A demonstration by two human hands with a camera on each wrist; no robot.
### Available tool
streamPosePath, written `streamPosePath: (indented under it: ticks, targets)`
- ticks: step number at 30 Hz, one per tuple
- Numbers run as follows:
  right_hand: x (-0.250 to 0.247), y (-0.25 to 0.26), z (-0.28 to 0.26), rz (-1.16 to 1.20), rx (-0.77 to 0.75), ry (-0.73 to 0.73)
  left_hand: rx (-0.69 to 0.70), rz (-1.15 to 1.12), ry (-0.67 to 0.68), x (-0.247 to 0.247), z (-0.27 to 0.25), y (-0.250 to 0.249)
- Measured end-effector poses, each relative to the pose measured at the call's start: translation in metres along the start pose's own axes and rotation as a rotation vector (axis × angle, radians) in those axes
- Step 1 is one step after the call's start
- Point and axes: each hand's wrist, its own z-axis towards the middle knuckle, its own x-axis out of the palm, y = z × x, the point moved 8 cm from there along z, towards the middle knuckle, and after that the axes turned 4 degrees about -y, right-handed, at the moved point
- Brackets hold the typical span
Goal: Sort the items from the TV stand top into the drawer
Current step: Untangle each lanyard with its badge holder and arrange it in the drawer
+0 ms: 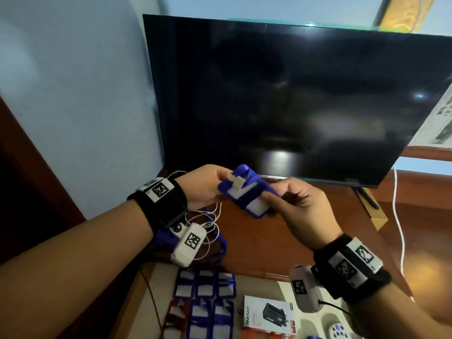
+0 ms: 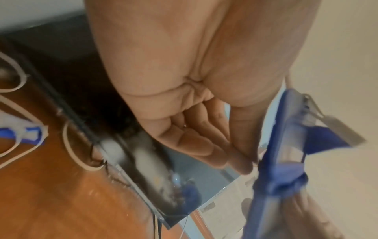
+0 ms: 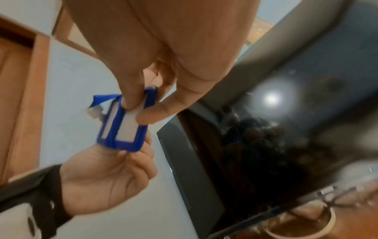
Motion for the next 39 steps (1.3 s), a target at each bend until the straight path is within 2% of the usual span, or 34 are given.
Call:
streamPosePath:
  ticks: [2,4,8,11,13,14,15,18,20,22,27,33,37,39]
  targets:
    - [-0.007,-0.020,-0.003,0.067,0.088,-0.160,-0.063,-0.154,-0.064,0.003,-0.005,0.026]
    - [-0.009,-0.043,-0.009,0.098,0.171,-0.244,-0.121,-0.252,-0.115,0.007,-0.012,0.049]
    - [0.018,-0.071,-0.029,-0.025,0.241,-0.094,-0.210,-0.343,-0.223,0.007,-0.021,0.092]
    - [0.031,-0.089,-0.047,-0.075,0.354,0.019,-0.252,-0.251,-0.463,-0.020,-0.031,0.120]
    - [0.038,-0.095,-0.057,-0.155,0.387,0.115,-0.188,-0.104,-0.608,-0.039,-0.045,0.122]
    - [0.041,-0.096,-0.060,-0.187,0.397,0.153,-0.136,-0.026,-0.595,-0.041,-0.050,0.119]
    - [0.043,-0.096,-0.062,-0.206,0.402,0.176,-0.086,0.058,-0.509,-0.036,-0.052,0.116]
    - [0.049,-0.086,-0.062,-0.231,0.369,0.218,-0.062,0.186,-0.066,0.003,-0.057,0.120]
    - [0.050,-0.075,-0.059,-0.240,0.324,0.255,-0.102,0.050,0.138,0.022,-0.060,0.121]
    - [0.050,-0.061,-0.054,-0.247,0.269,0.287,-0.128,-0.111,0.235,0.029,-0.060,0.116]
    - [0.038,-0.037,-0.038,-0.025,0.261,0.224,-0.095,-0.380,0.302,0.037,-0.055,0.113]
    - [0.014,-0.028,-0.013,-0.016,0.184,0.062,-0.021,-0.116,0.179,0.057,-0.051,0.099]
    - [-0.012,-0.039,-0.004,-0.025,0.249,-0.144,0.006,0.099,0.117,0.067,-0.060,0.092]
    - [-0.020,-0.050,-0.003,-0.098,0.275,-0.198,0.045,0.234,0.069,0.070,-0.068,0.084]
